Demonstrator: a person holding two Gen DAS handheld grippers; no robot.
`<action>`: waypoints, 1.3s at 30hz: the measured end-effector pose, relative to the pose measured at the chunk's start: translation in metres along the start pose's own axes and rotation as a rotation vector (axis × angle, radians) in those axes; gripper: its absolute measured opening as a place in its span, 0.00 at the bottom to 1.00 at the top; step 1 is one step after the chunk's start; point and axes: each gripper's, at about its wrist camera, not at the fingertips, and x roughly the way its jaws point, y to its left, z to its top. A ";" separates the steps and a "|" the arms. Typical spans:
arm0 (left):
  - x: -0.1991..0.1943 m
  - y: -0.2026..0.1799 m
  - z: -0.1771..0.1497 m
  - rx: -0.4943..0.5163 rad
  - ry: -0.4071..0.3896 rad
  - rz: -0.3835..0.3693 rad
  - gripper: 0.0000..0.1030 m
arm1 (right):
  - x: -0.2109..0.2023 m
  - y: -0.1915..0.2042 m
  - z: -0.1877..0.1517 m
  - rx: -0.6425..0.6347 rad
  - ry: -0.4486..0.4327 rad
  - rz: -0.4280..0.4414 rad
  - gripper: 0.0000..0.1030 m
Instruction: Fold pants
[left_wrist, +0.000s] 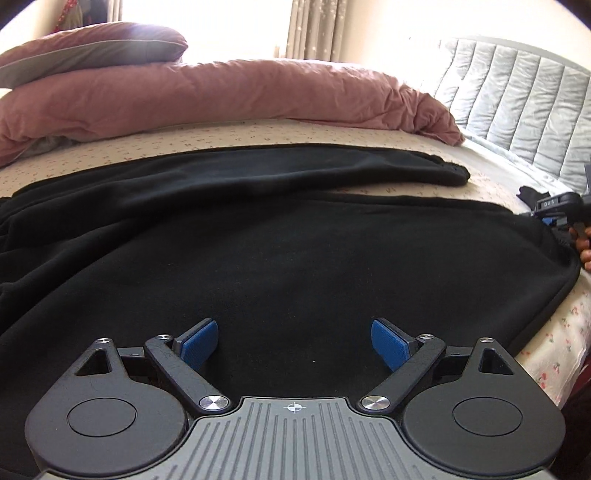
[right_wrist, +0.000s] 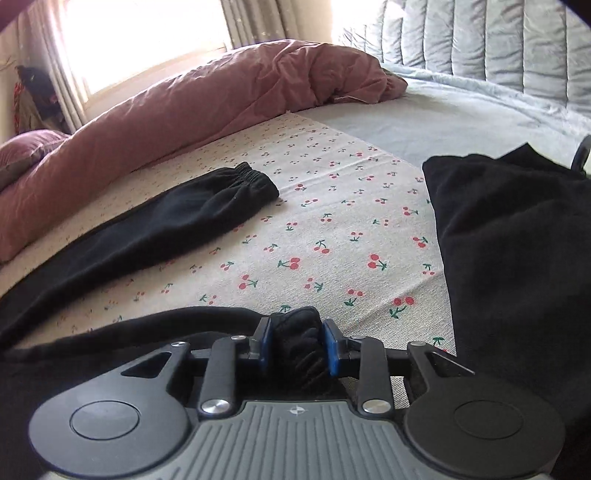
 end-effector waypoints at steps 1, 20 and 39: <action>0.000 -0.003 -0.001 0.021 -0.001 0.001 0.92 | -0.006 0.006 0.001 -0.036 -0.024 -0.041 0.26; -0.037 0.053 0.039 -0.051 -0.049 0.046 0.96 | -0.017 0.036 0.037 -0.061 -0.070 -0.075 0.68; 0.124 0.188 0.183 0.162 0.071 0.230 0.94 | 0.141 0.058 0.144 0.017 0.029 0.009 0.77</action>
